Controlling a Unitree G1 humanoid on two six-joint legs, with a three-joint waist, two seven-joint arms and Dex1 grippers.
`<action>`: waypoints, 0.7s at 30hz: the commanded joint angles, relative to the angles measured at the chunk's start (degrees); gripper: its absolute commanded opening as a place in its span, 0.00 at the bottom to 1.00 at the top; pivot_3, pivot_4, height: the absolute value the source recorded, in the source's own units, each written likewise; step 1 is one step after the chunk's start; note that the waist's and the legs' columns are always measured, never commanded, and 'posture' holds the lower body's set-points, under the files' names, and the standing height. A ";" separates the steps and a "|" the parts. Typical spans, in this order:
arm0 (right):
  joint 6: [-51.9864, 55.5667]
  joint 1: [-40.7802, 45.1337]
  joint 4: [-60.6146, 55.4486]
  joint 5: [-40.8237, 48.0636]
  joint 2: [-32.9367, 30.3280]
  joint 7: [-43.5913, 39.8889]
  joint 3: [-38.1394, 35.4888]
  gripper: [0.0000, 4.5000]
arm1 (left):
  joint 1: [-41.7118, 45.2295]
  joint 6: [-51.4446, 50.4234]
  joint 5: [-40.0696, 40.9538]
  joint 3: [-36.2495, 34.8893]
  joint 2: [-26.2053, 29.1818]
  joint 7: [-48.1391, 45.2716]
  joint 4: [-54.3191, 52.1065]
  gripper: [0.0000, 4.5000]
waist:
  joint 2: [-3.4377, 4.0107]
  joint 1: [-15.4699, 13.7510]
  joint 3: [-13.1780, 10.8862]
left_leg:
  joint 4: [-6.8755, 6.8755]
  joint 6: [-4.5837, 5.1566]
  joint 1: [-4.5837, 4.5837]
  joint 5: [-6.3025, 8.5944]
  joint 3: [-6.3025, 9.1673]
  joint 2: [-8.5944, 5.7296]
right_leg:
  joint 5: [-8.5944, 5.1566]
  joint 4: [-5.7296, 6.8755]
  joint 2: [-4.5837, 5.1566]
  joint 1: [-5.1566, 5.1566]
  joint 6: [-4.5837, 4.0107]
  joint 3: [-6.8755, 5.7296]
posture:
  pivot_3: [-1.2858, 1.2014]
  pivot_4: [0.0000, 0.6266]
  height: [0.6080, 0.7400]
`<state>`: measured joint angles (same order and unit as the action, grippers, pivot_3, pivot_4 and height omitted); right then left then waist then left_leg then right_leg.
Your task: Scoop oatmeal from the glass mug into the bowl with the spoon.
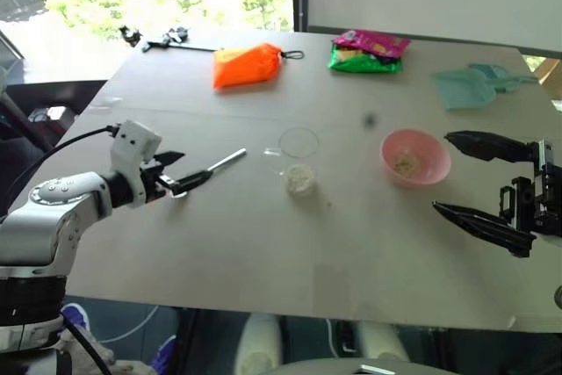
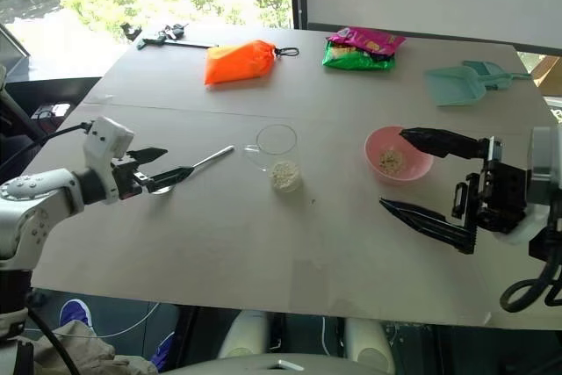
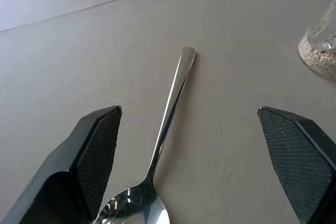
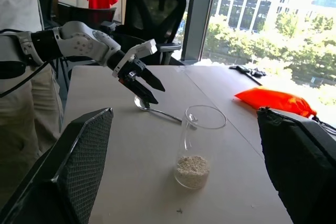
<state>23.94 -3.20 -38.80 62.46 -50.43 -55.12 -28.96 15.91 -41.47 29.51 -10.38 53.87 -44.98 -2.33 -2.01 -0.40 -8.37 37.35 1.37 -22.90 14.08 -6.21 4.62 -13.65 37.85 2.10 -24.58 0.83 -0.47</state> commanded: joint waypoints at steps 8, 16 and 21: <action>-1.21 -1.55 -1.25 -2.81 1.43 -0.97 -0.24 0.98 | 17.80 0.15 -10.37 15.67 1.85 -12.83 17.83 0.97 | -0.01 -0.39 -0.01 | 0.04 0.00 -0.06 0.00 -0.19 -0.03 | 0.01 0.01 -0.03 0.00 0.02 -0.07 | 0.52 0.24 1.00; -2.00 -6.05 -3.58 -3.40 2.99 -0.65 -2.80 1.00 | 23.79 9.88 -22.59 26.38 -0.07 -21.29 31.41 0.41 | -0.01 -0.38 0.00 | 0.06 0.00 -0.07 0.00 -0.20 -0.04 | 0.01 0.01 -0.05 0.00 0.02 -0.06 | 0.52 0.24 1.00; -1.14 -8.22 -4.67 -4.05 3.09 0.81 -2.95 1.00 | 23.62 10.65 -23.09 23.82 -2.14 -21.49 32.70 0.02 | 0.06 -0.39 0.06 | 0.08 0.00 -0.02 0.00 -0.19 -0.04 | 0.01 0.02 -0.04 0.07 0.04 -0.04 | 0.52 0.24 1.00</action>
<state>23.18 -11.25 -42.01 58.44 -47.17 -54.90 -30.11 40.80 -30.64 6.86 12.71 52.84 -65.03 29.48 -1.95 -0.78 -8.31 37.44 1.37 -22.91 14.08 -6.40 4.59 -13.64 37.88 2.06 -24.51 0.86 -0.51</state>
